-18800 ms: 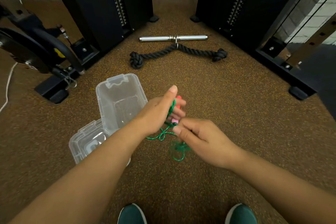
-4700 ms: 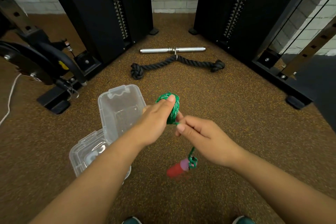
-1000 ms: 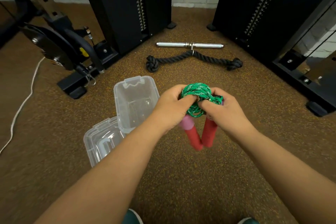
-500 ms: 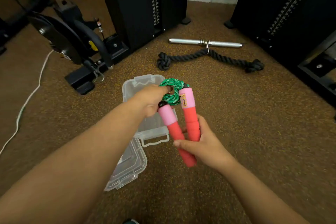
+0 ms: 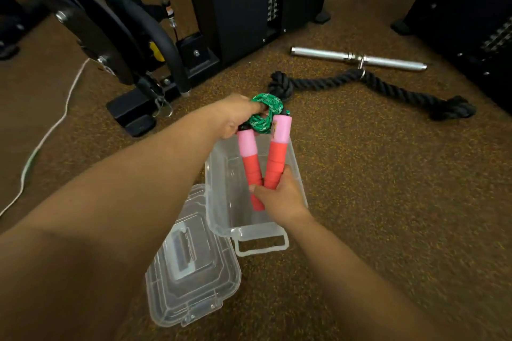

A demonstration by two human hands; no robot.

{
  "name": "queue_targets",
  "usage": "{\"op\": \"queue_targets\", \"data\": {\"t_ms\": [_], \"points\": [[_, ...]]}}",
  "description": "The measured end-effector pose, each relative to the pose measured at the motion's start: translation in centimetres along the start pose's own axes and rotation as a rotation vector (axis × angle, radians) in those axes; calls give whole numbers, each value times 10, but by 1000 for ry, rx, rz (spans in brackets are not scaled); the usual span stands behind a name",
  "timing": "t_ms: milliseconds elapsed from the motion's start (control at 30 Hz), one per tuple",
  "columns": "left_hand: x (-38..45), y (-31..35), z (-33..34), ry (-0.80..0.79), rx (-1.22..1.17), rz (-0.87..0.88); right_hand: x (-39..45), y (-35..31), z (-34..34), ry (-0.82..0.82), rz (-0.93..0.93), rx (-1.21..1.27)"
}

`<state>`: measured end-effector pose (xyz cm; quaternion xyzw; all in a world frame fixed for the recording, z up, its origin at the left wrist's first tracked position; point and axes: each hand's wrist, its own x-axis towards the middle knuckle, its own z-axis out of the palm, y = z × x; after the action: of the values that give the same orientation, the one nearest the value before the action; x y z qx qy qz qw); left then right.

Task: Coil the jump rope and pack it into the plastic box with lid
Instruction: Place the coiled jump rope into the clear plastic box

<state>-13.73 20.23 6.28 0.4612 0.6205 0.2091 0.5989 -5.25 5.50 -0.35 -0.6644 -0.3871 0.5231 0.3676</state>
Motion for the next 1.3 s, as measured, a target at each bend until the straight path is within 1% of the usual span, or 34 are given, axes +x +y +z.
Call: {"op": "queue_targets", "data": {"t_ms": [100, 200, 267, 367, 533, 633, 733, 833, 967, 1100, 1233, 1300], "points": [[30, -33, 1, 37, 44, -9, 25, 21, 9, -30, 103, -40], [53, -65, 6, 82, 58, -43, 46, 35, 10, -110, 228, -86], [66, -83, 9, 123, 63, -82, 58, 42, 11, -153, 296, -120], [79, -107, 13, 146, 66, -145, 70, 52, 10, -192, 374, -212], [85, -125, 20, 171, 231, -232, 80, 59, 17, -276, 500, -319], [90, -133, 24, 164, 266, -270, 81, 63, 22, -282, 521, -369], [92, -142, 28, 163, 248, -279, 83, 66, 26, -283, 509, -514], [101, -153, 30, 200, 184, -262, 87, 69, 30, -296, 481, -630], [99, -162, 28, 252, 163, -279, 89, 67, 33, -294, 459, -700], [96, -168, 26, 344, 227, -314, 88, 62, 34, -303, 454, -737], [87, -166, 28, 413, 432, -347, 83, 59, 33, -287, 396, -790], [83, -164, 31, 404, 493, -358, 83, 58, 34, -263, 378, -806]]}}
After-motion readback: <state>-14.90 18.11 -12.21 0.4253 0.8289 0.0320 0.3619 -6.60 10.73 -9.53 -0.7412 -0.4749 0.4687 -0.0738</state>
